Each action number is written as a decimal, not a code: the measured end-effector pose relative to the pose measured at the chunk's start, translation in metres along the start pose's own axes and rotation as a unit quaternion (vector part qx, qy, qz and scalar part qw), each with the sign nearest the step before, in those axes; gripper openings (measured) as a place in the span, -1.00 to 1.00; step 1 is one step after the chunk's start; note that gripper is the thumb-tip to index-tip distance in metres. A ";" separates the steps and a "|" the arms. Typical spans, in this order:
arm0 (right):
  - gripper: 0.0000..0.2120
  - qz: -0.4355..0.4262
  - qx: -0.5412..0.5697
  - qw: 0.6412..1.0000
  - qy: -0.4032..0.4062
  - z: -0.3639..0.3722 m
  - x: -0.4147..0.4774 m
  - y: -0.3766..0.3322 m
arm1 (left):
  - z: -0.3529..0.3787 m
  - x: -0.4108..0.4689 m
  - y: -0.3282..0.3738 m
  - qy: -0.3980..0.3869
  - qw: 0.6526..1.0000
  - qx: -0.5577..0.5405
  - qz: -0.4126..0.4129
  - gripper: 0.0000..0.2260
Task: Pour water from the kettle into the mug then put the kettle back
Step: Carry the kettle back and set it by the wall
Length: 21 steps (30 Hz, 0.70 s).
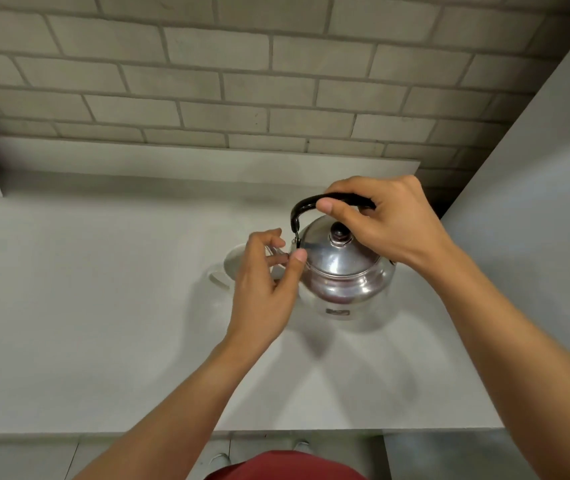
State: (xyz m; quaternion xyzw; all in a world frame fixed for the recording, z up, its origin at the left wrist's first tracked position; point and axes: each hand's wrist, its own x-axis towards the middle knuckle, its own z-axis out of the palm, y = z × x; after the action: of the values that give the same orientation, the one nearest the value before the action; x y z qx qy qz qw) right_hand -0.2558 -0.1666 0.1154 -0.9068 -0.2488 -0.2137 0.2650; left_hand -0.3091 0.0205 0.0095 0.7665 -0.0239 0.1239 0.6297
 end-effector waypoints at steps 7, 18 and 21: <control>-0.69 0.084 0.077 0.992 0.052 0.008 -0.024 0.017 | 0.008 0.033 0.013 -0.046 0.988 0.116 0.096 -0.62; -0.59 0.141 0.063 0.987 0.050 0.014 -0.044 0.057 | 0.028 0.069 0.019 -0.069 0.977 0.159 0.126 -0.73; -0.54 0.172 0.038 0.984 0.037 0.013 -0.046 0.075 | 0.030 0.090 0.023 -0.049 0.979 0.158 0.119 -0.74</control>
State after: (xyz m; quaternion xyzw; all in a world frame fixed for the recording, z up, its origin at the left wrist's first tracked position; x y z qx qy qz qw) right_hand -0.2462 -0.2296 0.0534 -0.9168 -0.0868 -0.1882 0.3415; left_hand -0.2212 -0.0021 0.0460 0.8534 -0.1258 0.1623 0.4792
